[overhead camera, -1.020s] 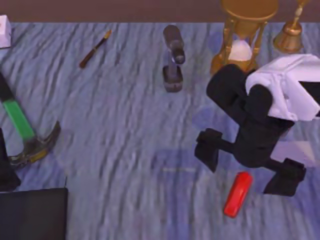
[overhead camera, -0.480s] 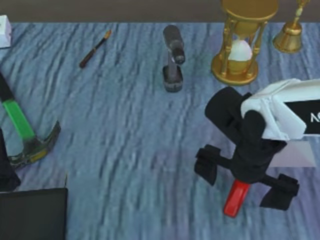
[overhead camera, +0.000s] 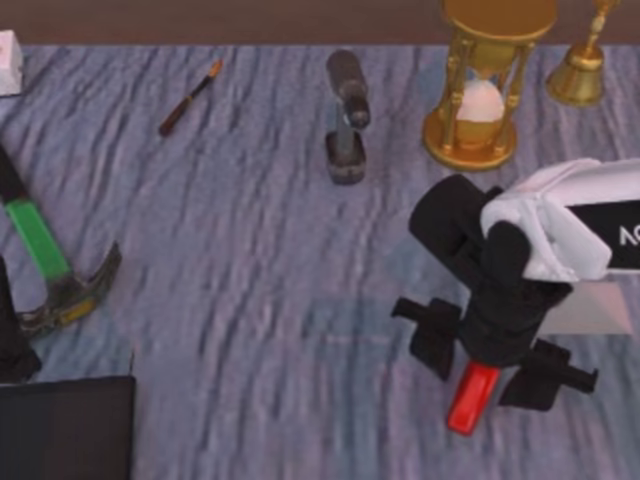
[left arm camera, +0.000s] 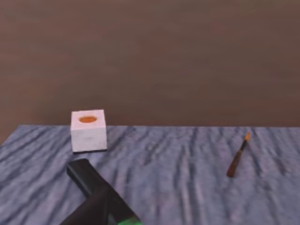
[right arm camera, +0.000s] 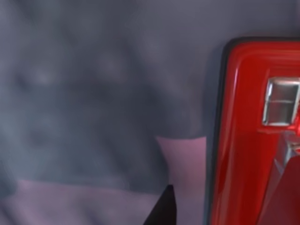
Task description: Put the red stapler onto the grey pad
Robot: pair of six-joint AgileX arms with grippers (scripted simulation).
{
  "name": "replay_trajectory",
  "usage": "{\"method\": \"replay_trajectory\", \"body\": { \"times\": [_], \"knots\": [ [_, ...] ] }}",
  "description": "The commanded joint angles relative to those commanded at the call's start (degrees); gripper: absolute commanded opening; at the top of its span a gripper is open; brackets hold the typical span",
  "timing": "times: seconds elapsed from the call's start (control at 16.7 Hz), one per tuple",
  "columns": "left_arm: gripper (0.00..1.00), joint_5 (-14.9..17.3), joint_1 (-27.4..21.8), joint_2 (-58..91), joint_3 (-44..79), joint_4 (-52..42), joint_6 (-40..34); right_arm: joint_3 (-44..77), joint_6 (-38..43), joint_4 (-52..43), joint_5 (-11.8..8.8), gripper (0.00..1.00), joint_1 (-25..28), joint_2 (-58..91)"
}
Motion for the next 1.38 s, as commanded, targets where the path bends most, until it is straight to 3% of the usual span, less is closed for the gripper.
{"method": "replay_trajectory", "body": {
  "times": [0.3, 0.36, 0.96, 1.38],
  "knots": [
    [1.0, 0.0, 0.0, 0.0, 0.0, 0.0, 0.0, 0.0, 0.0, 0.0, 0.0, 0.02, 0.0, 0.0],
    [1.0, 0.0, 0.0, 0.0, 0.0, 0.0, 0.0, 0.0, 0.0, 0.0, 0.0, 0.0, 0.0, 0.0],
    [1.0, 0.0, 0.0, 0.0, 0.0, 0.0, 0.0, 0.73, 0.07, -0.93, 0.01, 0.0, -0.01, -0.42],
    [1.0, 0.0, 0.0, 0.0, 0.0, 0.0, 0.0, 10.13, 0.04, -17.44, -0.01, 0.0, 0.28, -6.31]
  ]
}}
